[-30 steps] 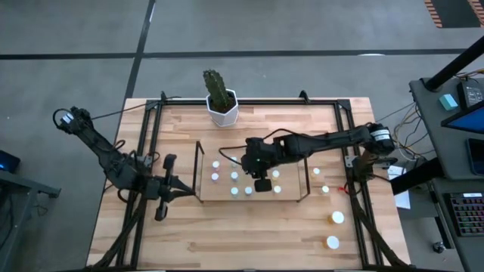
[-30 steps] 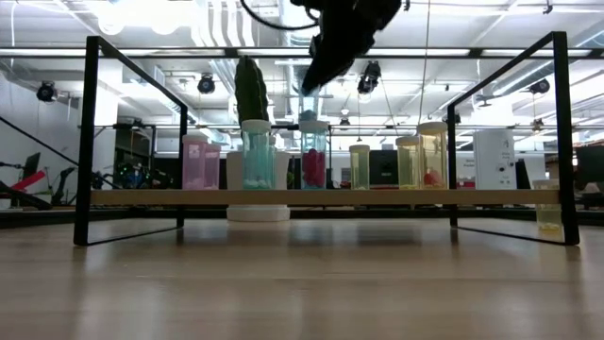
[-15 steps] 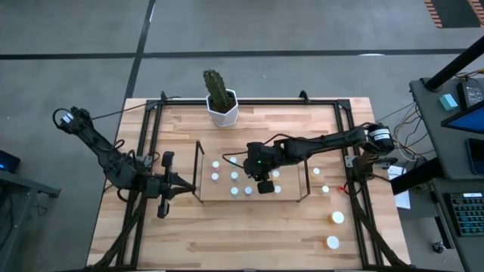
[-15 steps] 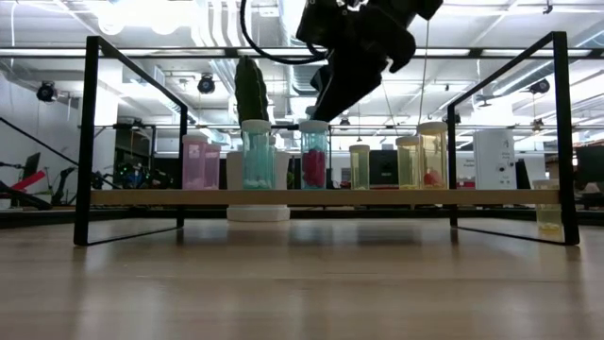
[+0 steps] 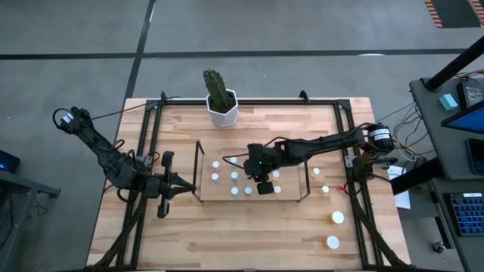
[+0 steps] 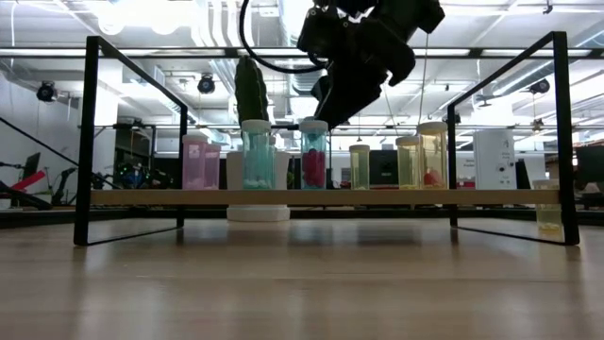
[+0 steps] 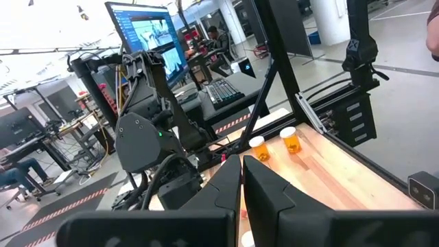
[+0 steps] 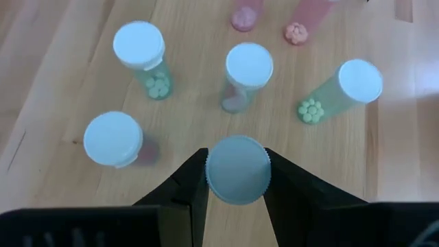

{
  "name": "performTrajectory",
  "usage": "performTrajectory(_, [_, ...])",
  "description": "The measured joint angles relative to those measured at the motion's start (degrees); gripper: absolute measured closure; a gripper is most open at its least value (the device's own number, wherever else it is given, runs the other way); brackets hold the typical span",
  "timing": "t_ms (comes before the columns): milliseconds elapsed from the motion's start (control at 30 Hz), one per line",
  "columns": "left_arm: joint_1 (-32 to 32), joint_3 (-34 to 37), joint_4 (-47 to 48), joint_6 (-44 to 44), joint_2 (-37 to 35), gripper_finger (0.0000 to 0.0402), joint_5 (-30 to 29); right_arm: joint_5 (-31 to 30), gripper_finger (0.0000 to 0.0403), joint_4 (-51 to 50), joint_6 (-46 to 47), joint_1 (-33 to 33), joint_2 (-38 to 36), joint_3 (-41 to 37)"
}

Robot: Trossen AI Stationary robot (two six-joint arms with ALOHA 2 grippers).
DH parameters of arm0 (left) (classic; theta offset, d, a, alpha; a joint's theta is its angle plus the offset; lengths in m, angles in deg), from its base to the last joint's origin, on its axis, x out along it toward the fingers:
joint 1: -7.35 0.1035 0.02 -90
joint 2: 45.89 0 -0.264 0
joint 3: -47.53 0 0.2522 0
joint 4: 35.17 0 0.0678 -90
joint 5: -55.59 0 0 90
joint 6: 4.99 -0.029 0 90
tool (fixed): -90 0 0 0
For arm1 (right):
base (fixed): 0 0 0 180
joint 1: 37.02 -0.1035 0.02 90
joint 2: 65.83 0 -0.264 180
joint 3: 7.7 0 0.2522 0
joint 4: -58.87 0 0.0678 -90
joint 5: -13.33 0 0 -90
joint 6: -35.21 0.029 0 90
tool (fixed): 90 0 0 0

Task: Pick and place medicine bottles onto shelf by color
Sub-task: Put the blue pill bottle on the shelf aligned with the other blue pill bottle

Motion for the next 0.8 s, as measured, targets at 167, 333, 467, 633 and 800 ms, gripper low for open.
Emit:
performTrajectory(167, [0.0, 0.0, 0.0, 0.0, 0.0, 0.0402, 0.0, 0.0, 0.0294, 3.1, 0.3, 0.0, 0.0, -1.5])
performTrajectory(333, [0.0, 0.0, 0.0, 0.0, 0.0, 0.0402, 0.0, 0.0, 0.0294, 3.4, 0.4, 0.1, 0.0, -2.3])
performTrajectory(467, [0.0, 0.0, 0.0, 0.0, 0.0, 0.0402, 0.0, -0.1, 0.0294, 3.4, 0.4, 0.1, 0.0, -2.6])
performTrajectory(633, [0.0, 0.0, 0.0, 0.0, 0.0, 0.0402, 0.0, -0.1, 0.0294, 3.4, 0.4, 0.1, 0.0, -2.7])
performTrajectory(800, [0.0, 0.0, 0.0, 0.0, 0.0, 0.0402, 0.0, -0.2, 0.0294, 3.4, 0.4, 0.1, 0.0, -2.7])
